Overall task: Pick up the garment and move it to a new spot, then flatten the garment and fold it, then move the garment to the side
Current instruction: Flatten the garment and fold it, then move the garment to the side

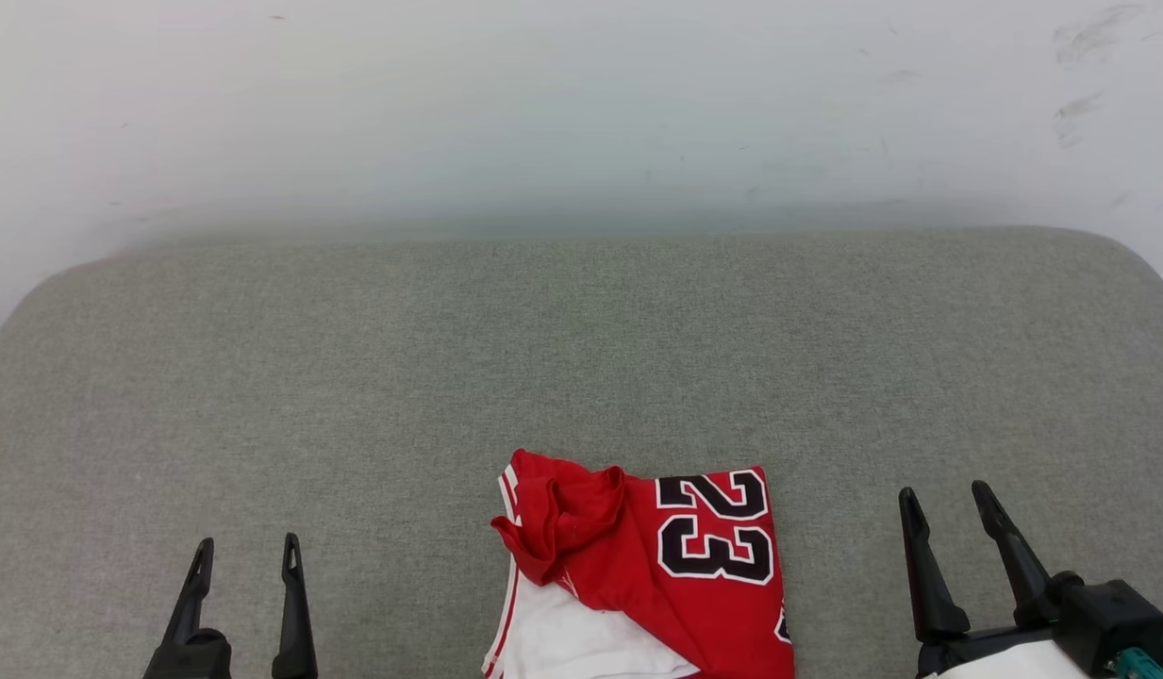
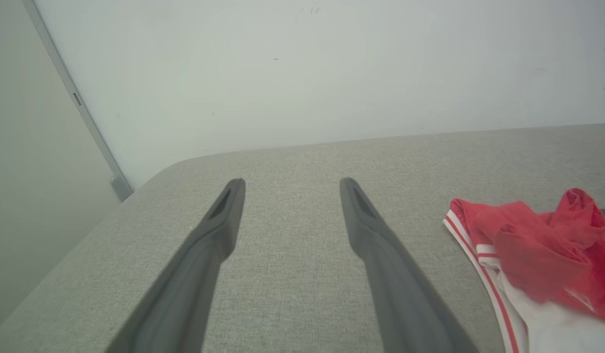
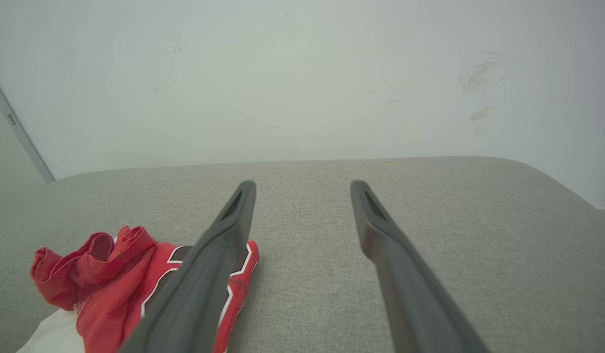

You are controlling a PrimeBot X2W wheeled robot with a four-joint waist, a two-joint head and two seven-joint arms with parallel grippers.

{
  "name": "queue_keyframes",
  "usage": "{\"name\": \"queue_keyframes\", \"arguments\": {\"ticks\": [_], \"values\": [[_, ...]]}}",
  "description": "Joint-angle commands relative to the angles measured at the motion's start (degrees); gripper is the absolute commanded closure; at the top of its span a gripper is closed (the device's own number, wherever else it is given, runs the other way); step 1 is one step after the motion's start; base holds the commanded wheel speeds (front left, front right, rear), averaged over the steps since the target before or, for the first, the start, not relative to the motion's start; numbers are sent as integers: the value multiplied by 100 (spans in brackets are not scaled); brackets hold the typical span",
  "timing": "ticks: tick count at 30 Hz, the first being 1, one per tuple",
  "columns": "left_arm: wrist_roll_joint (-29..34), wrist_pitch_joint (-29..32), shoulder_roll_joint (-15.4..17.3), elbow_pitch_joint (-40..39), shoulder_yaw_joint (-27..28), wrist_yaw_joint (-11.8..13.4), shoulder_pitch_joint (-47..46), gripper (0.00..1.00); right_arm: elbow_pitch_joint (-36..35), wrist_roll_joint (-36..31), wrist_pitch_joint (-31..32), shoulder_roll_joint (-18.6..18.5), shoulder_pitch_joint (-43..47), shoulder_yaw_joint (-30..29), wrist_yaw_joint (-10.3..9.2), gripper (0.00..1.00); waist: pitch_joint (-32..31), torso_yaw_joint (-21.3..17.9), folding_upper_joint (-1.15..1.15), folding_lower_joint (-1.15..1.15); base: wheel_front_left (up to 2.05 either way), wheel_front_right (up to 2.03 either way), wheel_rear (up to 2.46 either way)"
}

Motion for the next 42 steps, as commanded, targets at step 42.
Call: {"name": "queue_keyframes", "arguments": {"ticks": [42], "values": [[-106,-13,-32,18,-239,101,-453,0,130,2986,5925,-2390,-2838,2745,-5,0,696,322,0,1,0,0,0]]}}
